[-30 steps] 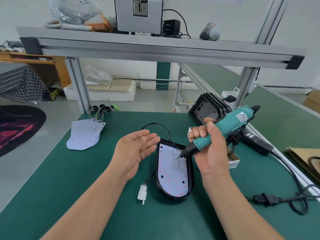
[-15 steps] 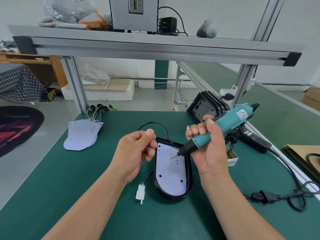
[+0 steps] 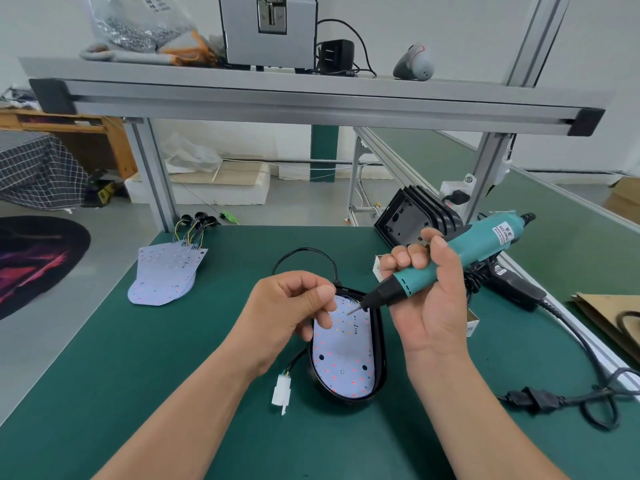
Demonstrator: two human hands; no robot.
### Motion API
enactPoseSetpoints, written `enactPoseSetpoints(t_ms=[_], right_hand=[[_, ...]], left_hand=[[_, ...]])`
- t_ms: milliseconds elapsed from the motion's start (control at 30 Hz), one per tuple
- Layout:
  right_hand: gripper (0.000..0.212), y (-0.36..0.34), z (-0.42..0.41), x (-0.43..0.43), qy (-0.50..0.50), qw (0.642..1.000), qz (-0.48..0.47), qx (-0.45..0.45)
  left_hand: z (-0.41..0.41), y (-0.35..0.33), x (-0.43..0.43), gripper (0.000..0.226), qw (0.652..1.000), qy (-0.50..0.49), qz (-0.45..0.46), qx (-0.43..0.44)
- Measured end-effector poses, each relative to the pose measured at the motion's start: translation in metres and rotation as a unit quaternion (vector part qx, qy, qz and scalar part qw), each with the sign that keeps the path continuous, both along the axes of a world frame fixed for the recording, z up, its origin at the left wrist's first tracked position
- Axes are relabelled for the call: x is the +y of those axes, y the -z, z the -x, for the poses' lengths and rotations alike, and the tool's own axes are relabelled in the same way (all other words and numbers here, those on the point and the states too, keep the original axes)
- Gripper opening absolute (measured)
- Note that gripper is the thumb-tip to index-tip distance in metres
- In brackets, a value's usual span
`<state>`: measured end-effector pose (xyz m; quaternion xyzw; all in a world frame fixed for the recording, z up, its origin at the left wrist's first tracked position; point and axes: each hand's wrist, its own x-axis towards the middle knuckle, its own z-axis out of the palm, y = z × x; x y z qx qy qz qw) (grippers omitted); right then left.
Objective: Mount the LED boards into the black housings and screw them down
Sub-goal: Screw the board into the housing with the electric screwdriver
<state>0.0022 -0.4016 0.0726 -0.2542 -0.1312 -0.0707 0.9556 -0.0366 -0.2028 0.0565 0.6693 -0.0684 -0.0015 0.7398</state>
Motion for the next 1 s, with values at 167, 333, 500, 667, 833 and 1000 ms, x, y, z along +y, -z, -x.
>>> enactPoseSetpoints(t_ms=[167, 333, 500, 667, 833, 1000], right_hand=[[0.007, -0.005, 0.000, -0.003, 0.018, 1.000, -0.009, 0.006], [0.006, -0.008, 0.002, -0.003, 0.021, 1.000, -0.015, 0.002], [0.006, -0.008, 0.003, -0.003, 0.022, 1.000, -0.013, -0.005], [0.008, -0.008, 0.003, -0.003, 0.018, 1.000, -0.009, -0.009], [0.006, -0.007, 0.003, -0.002, 0.014, 1.000, -0.003, -0.009], [0.005, -0.007, 0.003, 0.000, 0.012, 1.000, 0.005, -0.005]], left_hand=[[0.002, 0.001, -0.003, 0.014, 1.000, 0.009, 0.007, 0.013], [0.005, 0.000, -0.006, 0.020, 0.997, 0.057, 0.031, 0.046], [0.009, -0.001, -0.010, 0.010, 0.995, 0.078, 0.024, 0.053], [0.010, -0.001, -0.010, 0.009, 0.995, 0.089, 0.002, 0.043], [0.010, 0.000, -0.012, 0.010, 0.995, 0.092, -0.024, 0.038], [0.010, 0.000, -0.013, 0.010, 0.995, 0.091, -0.029, 0.037]])
